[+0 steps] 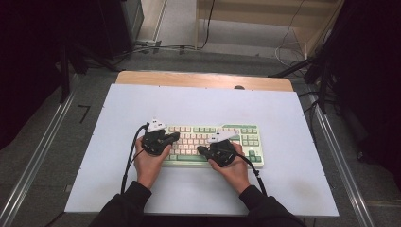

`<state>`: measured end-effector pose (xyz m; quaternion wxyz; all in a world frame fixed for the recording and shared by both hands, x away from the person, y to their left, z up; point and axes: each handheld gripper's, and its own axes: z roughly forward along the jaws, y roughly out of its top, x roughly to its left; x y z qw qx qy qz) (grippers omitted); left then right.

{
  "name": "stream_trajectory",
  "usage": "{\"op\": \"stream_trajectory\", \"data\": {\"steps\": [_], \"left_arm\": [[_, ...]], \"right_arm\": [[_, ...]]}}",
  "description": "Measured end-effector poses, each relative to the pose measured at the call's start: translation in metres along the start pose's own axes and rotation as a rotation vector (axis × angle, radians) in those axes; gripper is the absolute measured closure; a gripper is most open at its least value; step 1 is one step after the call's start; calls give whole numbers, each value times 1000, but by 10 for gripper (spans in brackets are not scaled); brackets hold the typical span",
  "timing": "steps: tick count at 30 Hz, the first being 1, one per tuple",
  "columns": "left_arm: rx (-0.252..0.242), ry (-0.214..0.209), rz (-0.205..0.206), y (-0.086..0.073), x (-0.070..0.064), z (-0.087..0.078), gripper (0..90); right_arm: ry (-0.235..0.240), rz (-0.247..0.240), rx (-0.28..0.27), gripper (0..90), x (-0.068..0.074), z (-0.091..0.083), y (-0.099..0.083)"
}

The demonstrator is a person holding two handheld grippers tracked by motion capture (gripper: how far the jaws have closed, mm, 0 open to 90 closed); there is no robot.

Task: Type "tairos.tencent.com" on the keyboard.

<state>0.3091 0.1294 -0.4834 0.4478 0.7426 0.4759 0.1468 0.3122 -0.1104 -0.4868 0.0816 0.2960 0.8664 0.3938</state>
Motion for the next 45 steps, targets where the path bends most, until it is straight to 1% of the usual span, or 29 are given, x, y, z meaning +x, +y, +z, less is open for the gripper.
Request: {"op": "stream_trajectory", "data": {"steps": [20, 23, 25, 28, 31, 33, 41, 45], "left_arm": [[2, -2, -1, 0, 0, 0, 900], [1, -5, -2, 0, -1, 0, 900], [1, -5, -2, 0, -1, 0, 900], [1, -5, -1, 0, -1, -1, 900], [3, -6, -1, 0, -1, -1, 900], [3, -9, -1, 0, -1, 0, 900], [4, -18, -1, -1, -2, -1, 900], [4, -23, -11, -1, -2, -2, 900]], "right_arm": [[-2, -2, 0, 878, 0, 0, 0], [-1, 3, 19, 878, 0, 3, -1], [5, 4, 16, 878, -1, 2, -1], [24, 27, -14, 878, -3, -3, 1], [17, 38, -28, 878, -5, -7, 2], [12, 42, -25, 879, -7, -7, 2], [4, 44, -32, 878, -9, -10, 2], [1, 44, -35, 878, -9, -11, 2]]}}
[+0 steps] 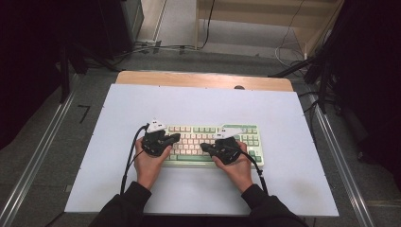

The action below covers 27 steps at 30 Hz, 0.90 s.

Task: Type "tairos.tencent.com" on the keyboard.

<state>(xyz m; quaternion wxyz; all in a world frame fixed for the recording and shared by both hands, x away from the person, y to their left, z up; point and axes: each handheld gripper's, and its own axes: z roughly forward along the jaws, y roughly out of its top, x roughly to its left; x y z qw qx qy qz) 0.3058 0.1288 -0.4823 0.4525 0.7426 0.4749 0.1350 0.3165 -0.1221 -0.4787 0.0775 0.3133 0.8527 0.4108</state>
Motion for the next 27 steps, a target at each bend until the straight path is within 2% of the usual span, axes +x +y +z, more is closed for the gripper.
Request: {"op": "stream_trajectory", "data": {"steps": [11, 27], "left_arm": [[7, -20, 10, -2, -3, -1, 900], [17, -23, 17, -5, -4, -5, 900]], "right_arm": [[-2, 5, -3, 878, -1, -2, 0], [-7, 10, -5, 878, -4, -4, -1]]}}
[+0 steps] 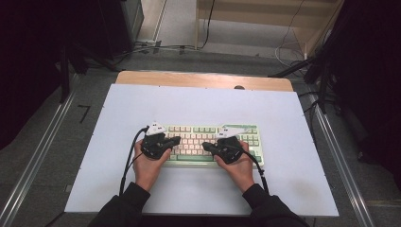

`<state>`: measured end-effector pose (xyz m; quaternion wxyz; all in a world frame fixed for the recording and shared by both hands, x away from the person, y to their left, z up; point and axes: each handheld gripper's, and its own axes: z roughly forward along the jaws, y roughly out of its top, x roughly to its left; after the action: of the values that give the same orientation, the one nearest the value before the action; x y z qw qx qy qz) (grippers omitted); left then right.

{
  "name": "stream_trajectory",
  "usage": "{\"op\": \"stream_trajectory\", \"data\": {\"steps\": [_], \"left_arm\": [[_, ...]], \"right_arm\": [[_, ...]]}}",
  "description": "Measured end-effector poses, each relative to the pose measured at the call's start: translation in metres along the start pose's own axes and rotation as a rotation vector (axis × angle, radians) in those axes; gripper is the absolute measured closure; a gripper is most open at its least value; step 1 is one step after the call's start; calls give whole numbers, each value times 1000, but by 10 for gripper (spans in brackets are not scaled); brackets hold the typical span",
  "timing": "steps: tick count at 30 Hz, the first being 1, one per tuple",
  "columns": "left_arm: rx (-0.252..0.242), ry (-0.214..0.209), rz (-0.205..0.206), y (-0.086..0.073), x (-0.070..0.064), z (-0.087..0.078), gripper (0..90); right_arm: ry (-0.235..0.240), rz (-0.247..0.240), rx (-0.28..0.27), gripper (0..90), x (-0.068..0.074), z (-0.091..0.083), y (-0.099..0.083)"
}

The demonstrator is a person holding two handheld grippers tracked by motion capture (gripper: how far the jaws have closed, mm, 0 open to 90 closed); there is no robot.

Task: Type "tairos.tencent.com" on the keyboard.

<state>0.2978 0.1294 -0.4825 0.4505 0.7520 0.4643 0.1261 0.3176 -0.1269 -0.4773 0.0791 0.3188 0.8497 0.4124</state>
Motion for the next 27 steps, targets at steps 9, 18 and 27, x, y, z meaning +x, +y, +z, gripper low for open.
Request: {"op": "stream_trajectory", "data": {"steps": [9, 18, 27], "left_arm": [[3, -2, 2, -1, -1, -1, 900], [9, -6, 5, -3, -2, -2, 900], [17, -12, 10, -5, -4, -1, 900]], "right_arm": [[-3, 2, -2, 878, -1, -1, 0], [-6, 1, -1, 878, -2, -1, -1], [-9, -3, 1, 878, -2, -1, -1]]}}
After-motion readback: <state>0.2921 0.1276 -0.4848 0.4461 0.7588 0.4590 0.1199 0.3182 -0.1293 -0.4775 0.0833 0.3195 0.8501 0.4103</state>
